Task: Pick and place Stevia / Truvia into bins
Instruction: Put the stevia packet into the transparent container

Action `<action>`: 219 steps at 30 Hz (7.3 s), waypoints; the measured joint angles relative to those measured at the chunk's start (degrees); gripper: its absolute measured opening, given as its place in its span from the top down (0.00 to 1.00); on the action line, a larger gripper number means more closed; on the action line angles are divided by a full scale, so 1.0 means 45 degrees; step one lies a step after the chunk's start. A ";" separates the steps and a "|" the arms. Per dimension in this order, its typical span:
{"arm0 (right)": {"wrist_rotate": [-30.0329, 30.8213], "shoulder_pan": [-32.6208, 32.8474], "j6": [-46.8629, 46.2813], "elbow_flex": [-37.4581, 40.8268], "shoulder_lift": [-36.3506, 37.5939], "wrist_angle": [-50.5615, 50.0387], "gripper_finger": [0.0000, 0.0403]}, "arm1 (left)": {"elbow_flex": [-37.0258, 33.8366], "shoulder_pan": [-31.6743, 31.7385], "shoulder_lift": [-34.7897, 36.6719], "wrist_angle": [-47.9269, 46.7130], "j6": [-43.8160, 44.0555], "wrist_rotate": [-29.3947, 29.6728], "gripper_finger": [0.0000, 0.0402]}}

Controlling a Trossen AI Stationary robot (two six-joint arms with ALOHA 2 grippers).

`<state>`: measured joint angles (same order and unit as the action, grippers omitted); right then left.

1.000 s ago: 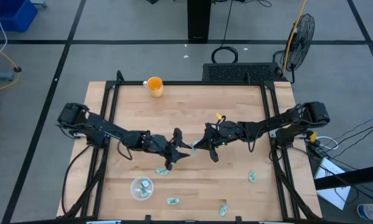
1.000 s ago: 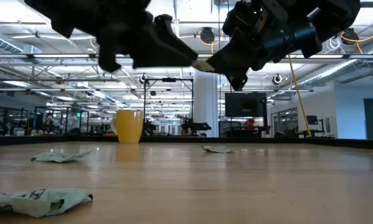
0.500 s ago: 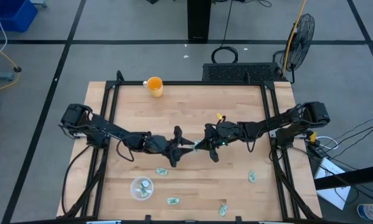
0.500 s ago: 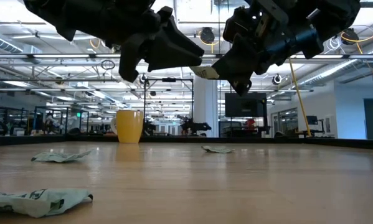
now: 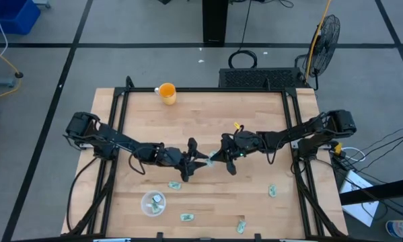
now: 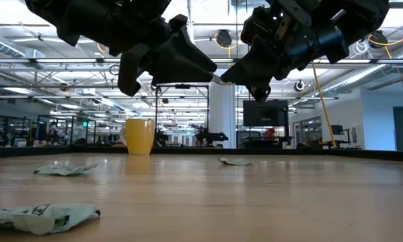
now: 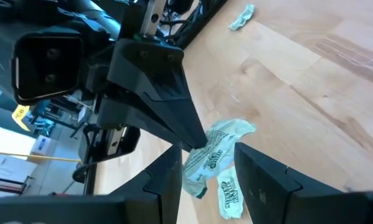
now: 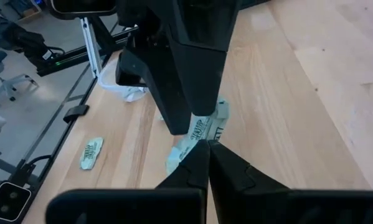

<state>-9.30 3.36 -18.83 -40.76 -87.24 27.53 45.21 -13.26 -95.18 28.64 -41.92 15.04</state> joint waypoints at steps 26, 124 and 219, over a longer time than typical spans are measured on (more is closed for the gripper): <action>-0.1666 -0.0816 -0.2942 0.0006 0.0010 0.0947 1.00 | 0.0005 -0.0894 0.0000 -0.0120 -0.1581 0.2396 0.62; -0.1637 -0.0835 -0.0898 0.0010 0.0845 -0.0188 0.66 | 0.0000 -0.7019 0.2982 -1.3001 2.1449 -0.2262 0.82; 0.1368 0.8364 -1.0260 -0.0039 0.0842 -1.5008 0.93 | 0.0000 0.0607 0.1554 -0.5298 1.1705 0.0673 0.88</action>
<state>-3.15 40.99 -65.00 -40.93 -83.45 -40.01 45.21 -10.52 -88.18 4.80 10.75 18.06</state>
